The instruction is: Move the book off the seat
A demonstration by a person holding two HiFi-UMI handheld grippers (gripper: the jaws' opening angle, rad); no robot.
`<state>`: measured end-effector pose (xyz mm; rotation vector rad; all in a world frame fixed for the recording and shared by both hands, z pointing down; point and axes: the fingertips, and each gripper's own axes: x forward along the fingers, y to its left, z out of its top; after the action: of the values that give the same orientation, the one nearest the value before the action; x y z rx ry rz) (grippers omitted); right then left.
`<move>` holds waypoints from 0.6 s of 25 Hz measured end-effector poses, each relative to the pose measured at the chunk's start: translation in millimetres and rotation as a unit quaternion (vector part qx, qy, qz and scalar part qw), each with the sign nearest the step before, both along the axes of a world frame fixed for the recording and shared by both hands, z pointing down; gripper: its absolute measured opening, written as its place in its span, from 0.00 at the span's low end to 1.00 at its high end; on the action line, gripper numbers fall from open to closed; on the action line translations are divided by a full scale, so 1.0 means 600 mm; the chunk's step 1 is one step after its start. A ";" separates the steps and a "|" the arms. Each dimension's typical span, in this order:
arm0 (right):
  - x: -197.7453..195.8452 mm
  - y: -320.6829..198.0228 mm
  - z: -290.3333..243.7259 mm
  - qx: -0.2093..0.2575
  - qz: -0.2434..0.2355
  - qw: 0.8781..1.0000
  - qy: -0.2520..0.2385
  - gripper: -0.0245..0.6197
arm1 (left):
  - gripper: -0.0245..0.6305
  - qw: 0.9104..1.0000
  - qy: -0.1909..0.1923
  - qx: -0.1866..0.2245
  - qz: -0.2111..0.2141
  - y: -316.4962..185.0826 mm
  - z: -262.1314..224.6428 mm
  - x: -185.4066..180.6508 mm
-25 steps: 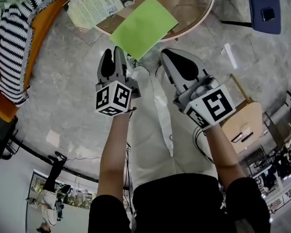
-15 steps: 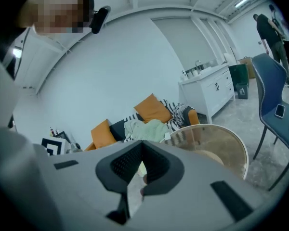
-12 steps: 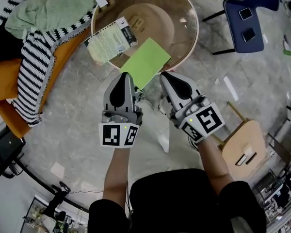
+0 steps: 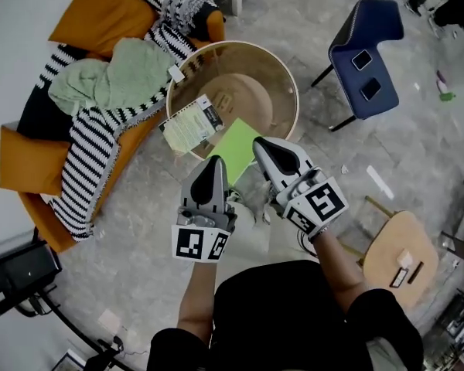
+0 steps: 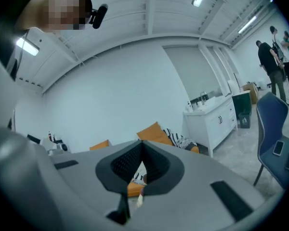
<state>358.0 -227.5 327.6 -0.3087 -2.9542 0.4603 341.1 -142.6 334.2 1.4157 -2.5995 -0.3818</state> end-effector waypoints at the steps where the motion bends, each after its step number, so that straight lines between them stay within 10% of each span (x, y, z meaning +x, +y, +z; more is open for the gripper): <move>1: -0.001 -0.007 -0.031 0.003 0.004 1.000 -0.014 0.06 | 0.05 1.000 -0.011 0.003 0.003 -0.004 -0.026 0.002; 15: 0.026 -0.024 -0.298 0.003 0.013 0.995 -0.102 0.06 | 0.05 0.994 -0.110 0.027 0.000 -0.024 -0.333 0.020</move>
<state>373.4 -242.0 149.1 -0.3348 -3.1620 0.4474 353.0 -156.9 134.6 1.5574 -2.7803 -0.3161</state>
